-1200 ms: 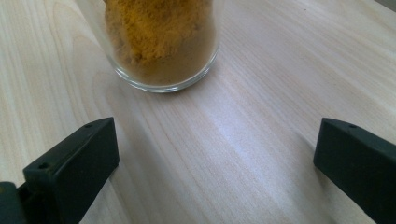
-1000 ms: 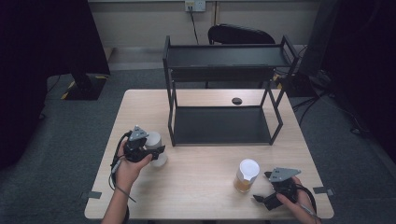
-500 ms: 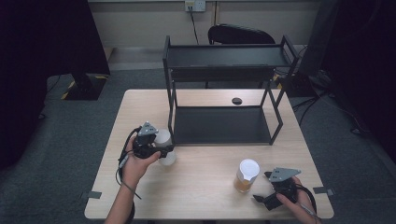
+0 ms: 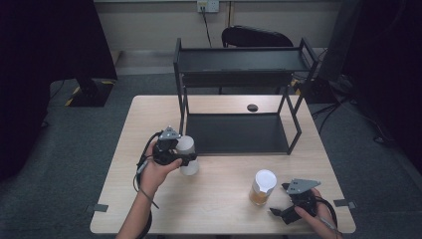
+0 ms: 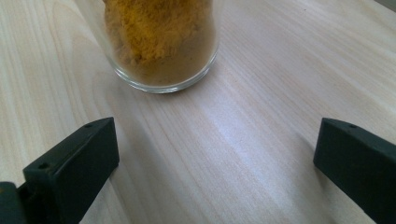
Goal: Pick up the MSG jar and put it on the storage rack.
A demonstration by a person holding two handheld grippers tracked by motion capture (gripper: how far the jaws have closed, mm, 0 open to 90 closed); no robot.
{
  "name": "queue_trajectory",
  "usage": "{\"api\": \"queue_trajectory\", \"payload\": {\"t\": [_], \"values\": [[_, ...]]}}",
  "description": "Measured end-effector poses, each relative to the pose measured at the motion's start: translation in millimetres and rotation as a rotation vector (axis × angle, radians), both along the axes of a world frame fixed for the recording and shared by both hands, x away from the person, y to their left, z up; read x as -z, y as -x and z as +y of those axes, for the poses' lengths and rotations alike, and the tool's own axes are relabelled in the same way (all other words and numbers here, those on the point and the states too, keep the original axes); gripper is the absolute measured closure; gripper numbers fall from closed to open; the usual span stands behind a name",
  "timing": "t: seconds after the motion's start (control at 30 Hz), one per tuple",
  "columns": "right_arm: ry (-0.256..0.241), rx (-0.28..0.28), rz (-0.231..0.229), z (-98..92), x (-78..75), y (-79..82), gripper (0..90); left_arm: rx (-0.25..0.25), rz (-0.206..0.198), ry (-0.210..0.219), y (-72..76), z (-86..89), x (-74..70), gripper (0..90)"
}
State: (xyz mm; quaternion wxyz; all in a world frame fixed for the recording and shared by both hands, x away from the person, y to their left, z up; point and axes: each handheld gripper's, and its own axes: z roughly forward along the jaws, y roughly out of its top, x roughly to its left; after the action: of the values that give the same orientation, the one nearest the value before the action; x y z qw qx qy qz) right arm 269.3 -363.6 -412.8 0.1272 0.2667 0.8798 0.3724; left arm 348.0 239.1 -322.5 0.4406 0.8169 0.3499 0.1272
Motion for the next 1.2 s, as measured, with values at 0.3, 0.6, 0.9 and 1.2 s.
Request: {"api": "queue_trajectory", "payload": {"t": [0.3,0.6,0.9,1.2], "values": [[0.0,0.0,-0.001,-0.1,0.1,0.0,0.0,0.034,-0.013,0.014,-10.8,-11.3,-12.5,34.9],[0.0,0.0,0.0,0.0,0.0,0.0,0.0,0.045,-0.001,0.006,-23.3,-25.1,-28.0,34.9],[0.0,0.0,0.0,0.0,0.0,0.0,0.0,0.049,-0.003,0.024,-32.8,-29.5,-39.6,34.8],[0.0,0.0,0.0,0.0,0.0,0.0,0.0,0.061,-0.015,0.009,-42.6,-39.7,-61.1,34.8]]}}
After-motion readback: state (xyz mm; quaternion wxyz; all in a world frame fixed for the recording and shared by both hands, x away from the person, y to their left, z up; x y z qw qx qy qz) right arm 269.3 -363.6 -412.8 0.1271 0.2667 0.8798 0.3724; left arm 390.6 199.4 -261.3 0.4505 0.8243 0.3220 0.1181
